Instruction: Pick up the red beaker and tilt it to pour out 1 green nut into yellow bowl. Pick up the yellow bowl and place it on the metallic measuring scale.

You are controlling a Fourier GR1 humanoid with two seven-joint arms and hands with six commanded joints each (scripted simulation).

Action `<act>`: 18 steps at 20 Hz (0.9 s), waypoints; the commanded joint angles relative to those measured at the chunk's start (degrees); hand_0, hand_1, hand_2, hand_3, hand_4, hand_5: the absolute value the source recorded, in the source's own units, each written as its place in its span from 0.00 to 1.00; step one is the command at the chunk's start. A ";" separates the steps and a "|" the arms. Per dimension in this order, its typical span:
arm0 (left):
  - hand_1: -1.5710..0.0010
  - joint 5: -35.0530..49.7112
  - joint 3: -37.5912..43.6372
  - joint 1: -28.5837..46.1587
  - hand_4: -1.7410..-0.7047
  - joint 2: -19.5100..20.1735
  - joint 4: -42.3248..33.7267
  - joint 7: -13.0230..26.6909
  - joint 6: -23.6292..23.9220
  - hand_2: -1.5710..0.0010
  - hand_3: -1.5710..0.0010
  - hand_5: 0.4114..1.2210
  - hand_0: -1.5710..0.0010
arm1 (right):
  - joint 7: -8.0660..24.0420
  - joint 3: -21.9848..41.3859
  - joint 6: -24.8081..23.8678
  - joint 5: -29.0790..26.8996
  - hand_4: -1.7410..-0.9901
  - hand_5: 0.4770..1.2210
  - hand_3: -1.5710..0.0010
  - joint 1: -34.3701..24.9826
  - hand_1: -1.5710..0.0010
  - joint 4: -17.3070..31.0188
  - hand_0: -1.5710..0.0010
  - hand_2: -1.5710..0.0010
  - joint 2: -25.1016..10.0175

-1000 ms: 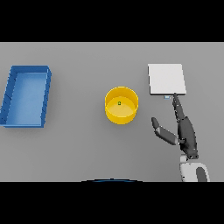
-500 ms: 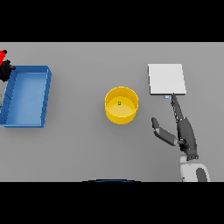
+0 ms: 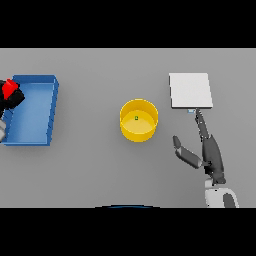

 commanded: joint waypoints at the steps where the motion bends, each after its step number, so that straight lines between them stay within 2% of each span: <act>1: 0.08 0.83 -0.53 0.44 0.35 0.74 -1.55 0.00 -2.31 0.09 0.13 0.52 0.00 | 0.55 -0.37 0.13 -0.40 0.73 0.25 1.00 0.04 1.00 -0.05 1.00 1.00 -0.24; 2: 0.25 2.43 -0.85 0.23 0.49 1.23 -2.32 0.03 -4.77 0.24 0.28 0.48 0.07 | 0.56 -0.36 0.54 -0.88 0.74 0.25 1.00 -0.12 1.00 -0.19 1.00 1.00 -0.26; 4: 0.52 5.26 -1.39 1.12 0.68 2.82 -4.18 0.04 -8.52 0.51 0.54 0.43 0.41 | 0.05 -0.25 0.46 -0.64 0.74 0.25 1.00 0.23 1.00 -0.35 1.00 1.00 -0.38; 5: 0.62 6.08 -1.65 0.90 0.75 3.81 -4.90 0.04 -10.10 0.61 0.63 0.41 0.52 | -0.32 -0.18 0.30 -0.25 0.75 0.25 1.00 0.73 1.00 -0.55 1.00 1.00 -0.56; 7: 0.75 7.25 -2.19 0.81 0.83 4.92 -6.30 0.06 -11.93 0.75 0.76 0.37 0.70 | 0.49 0.19 0.52 -0.02 0.74 0.26 1.00 0.79 1.00 -0.88 1.00 1.00 -0.53; 11: 0.90 8.63 -1.31 0.91 0.91 5.13 -5.70 -0.93 -13.03 0.90 0.90 0.33 0.88 | 1.61 0.30 0.91 -0.44 0.74 0.26 1.00 0.70 1.00 -1.41 1.00 1.00 -0.41; 13: 0.94 8.97 -0.64 0.82 0.92 4.73 -5.93 -1.98 -12.04 0.93 0.94 0.32 0.92 | 2.31 0.14 0.81 -0.18 0.73 0.25 1.00 0.76 1.00 -1.55 1.00 1.00 -0.76; 17: 0.97 9.18 0.58 0.81 0.92 4.25 -5.51 -5.15 -10.45 0.97 0.97 0.32 0.97 | 3.86 1.95 -0.82 4.41 0.72 0.25 1.00 -0.15 1.00 -0.56 1.00 1.00 -0.61; 18: 0.98 8.60 0.25 0.42 0.93 3.82 -5.08 -5.29 -10.26 0.98 0.98 0.32 0.97 | 2.76 2.40 0.60 3.95 0.75 0.27 1.00 -1.08 1.00 -0.90 1.00 1.00 -1.25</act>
